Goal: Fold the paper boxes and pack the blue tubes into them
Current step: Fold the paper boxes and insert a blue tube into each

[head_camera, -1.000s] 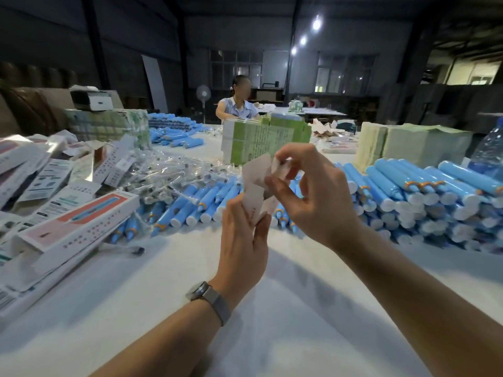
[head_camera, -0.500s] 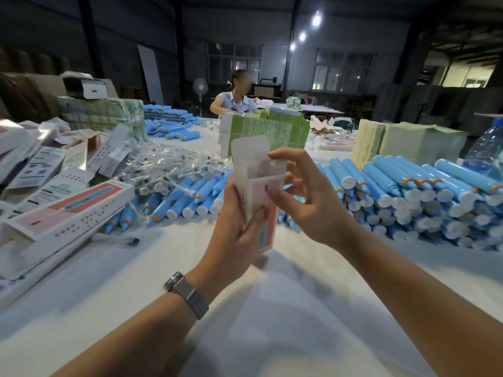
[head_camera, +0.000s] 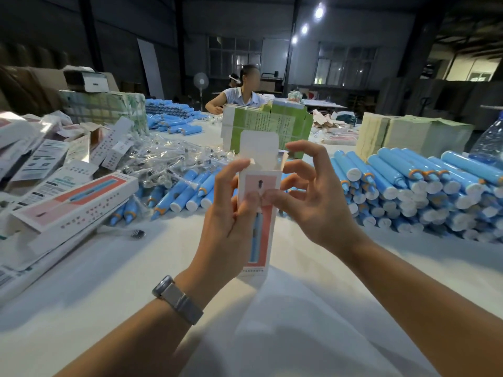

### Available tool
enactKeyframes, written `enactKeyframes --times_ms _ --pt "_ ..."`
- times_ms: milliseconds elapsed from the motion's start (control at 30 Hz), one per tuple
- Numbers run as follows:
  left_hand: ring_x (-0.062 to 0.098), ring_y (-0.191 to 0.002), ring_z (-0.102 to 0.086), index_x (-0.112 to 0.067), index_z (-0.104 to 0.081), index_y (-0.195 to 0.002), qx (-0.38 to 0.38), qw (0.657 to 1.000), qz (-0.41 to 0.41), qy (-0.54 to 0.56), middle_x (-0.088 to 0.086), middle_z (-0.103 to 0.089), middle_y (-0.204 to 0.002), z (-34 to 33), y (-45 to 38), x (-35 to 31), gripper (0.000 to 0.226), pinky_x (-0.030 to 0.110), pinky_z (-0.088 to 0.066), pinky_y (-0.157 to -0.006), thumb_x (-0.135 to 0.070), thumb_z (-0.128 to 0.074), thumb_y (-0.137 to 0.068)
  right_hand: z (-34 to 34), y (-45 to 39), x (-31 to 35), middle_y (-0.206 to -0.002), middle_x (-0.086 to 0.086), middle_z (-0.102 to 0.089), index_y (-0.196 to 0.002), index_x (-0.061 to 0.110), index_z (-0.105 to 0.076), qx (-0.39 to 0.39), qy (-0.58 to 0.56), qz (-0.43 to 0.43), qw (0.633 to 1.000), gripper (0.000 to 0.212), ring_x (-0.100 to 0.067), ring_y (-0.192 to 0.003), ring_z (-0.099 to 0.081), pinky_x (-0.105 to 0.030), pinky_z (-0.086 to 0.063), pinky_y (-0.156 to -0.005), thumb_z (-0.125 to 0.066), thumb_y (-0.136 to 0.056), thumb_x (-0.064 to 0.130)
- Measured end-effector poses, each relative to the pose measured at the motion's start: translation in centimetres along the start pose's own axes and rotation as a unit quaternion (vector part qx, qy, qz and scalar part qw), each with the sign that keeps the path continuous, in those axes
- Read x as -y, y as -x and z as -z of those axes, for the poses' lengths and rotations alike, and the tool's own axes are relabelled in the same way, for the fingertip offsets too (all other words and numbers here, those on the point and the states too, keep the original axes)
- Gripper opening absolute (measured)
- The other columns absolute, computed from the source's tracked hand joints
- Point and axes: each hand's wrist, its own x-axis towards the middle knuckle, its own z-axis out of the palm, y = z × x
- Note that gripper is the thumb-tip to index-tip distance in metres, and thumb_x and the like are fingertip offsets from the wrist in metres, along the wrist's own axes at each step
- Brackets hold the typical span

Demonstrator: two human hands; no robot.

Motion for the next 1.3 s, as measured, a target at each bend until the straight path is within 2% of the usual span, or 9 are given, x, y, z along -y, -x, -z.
enactKeyframes --times_ms 100,267,433,633,767,900,1033,1167,1300 --pt "0.016 -0.084 -0.068 -0.058 -0.036 -0.126 -0.009 1.0 -0.001 0.005 -0.015 -0.065 -0.107 -0.1 0.2 0.0 0.032 0.047 -0.06 -0.074 -0.039 -0.042 -0.101 -0.1 0.2 0.2 -0.098 -0.002 -0.067 -0.115 0.03 -0.044 -0.006 -0.004 -0.006 1.0 0.055 -0.018 -0.074 -0.062 -0.048 -0.054 -0.067 -0.08 -0.074 0.023" --pt "0.012 -0.082 -0.066 -0.057 -0.036 -0.123 -0.002 1.0 -0.002 0.004 -0.019 -0.063 -0.109 0.2 0.1 0.0 0.031 0.055 -0.058 -0.072 -0.037 -0.043 -0.101 -0.3 0.3 0.1 -0.099 0.001 -0.067 -0.115 0.031 -0.049 -0.003 -0.007 0.004 1.0 0.05 -0.023 -0.075 -0.061 -0.049 -0.052 -0.067 -0.079 -0.077 0.019" --pt "0.017 -0.078 -0.065 -0.06 -0.035 -0.121 -0.001 1.0 -0.001 -0.021 -0.019 -0.063 -0.106 0.3 0.1 -0.2 0.03 0.056 -0.056 -0.069 -0.04 -0.042 -0.1 0.1 0.1 0.1 -0.104 -0.013 -0.062 -0.11 0.032 -0.056 0.027 -0.008 0.011 1.0 0.039 -0.019 -0.076 -0.059 -0.036 -0.055 -0.061 -0.077 -0.077 0.026" --pt "0.012 -0.079 -0.064 -0.058 -0.035 -0.117 0.0 0.999 0.001 -0.041 -0.018 -0.061 -0.102 0.2 0.2 -0.5 0.026 0.055 -0.057 -0.065 -0.041 -0.042 -0.099 0.9 -0.6 0.3 -0.103 0.001 -0.062 -0.095 0.031 -0.061 0.071 0.007 -0.014 0.997 0.027 -0.013 -0.08 -0.061 -0.033 -0.055 -0.062 -0.078 -0.077 0.022" --pt "0.012 -0.078 -0.062 -0.055 -0.037 -0.117 0.0 0.999 -0.005 -0.039 -0.019 -0.061 -0.103 0.1 0.2 -0.7 0.025 0.056 -0.055 -0.065 -0.038 -0.042 -0.098 1.1 -0.8 0.4 -0.123 0.007 -0.061 -0.093 0.023 -0.064 0.051 -0.034 -0.009 0.998 0.031 -0.021 -0.107 -0.064 -0.033 -0.055 -0.076 -0.082 -0.069 0.02" --pt "0.01 -0.079 -0.063 -0.06 -0.035 -0.115 0.015 0.999 -0.007 -0.041 -0.019 -0.062 -0.103 0.3 0.1 -0.9 0.028 0.055 -0.056 -0.066 -0.038 -0.042 -0.098 1.0 -0.9 0.4 -0.117 0.002 -0.066 -0.091 0.019 -0.063 0.045 -0.06 -0.005 0.997 0.036 -0.027 -0.104 -0.065 -0.043 -0.054 -0.078 -0.085 -0.065 0.008" --pt "0.003 -0.087 -0.065 -0.06 -0.034 -0.117 0.023 0.999 -0.01 -0.03 -0.024 -0.06 -0.109 0.4 0.0 -1.0 0.032 0.047 -0.058 -0.072 -0.035 -0.041 -0.099 0.8 -1.1 0.5 -0.103 0.001 -0.066 -0.098 0.037 -0.056 0.03 -0.078 0.001 0.997 0.054 -0.025 -0.095 -0.063 -0.036 -0.052 -0.077 -0.088 -0.061 0.012" --pt "0.013 -0.094 -0.068 -0.058 -0.031 -0.125 0.021 1.0 0.0 0.012 -0.008 -0.063 -0.114 0.4 0.1 -0.9 0.038 0.047 -0.059 -0.082 -0.034 -0.045 -0.099 0.8 -1.0 0.5 -0.102 0.002 -0.069 -0.107 0.038 -0.06 0.026 -0.068 0.008 0.997 0.058 -0.024 -0.096 -0.063 -0.035 -0.052 -0.077 -0.086 -0.065 0.01" --pt "0.024 -0.093 -0.068 -0.06 -0.031 -0.131 0.017 0.999 0.026 0.022 -0.005 -0.063 -0.115 0.6 0.0 -0.7 0.044 0.054 -0.057 -0.084 -0.038 -0.047 -0.096 0.5 -0.9 0.6 -0.104 -0.001 -0.071 -0.096 0.02 -0.071 0.039 -0.043 0.031 0.998 0.031 -0.026 -0.1 -0.066 -0.032 -0.05 -0.072 -0.081 -0.071 0.004"
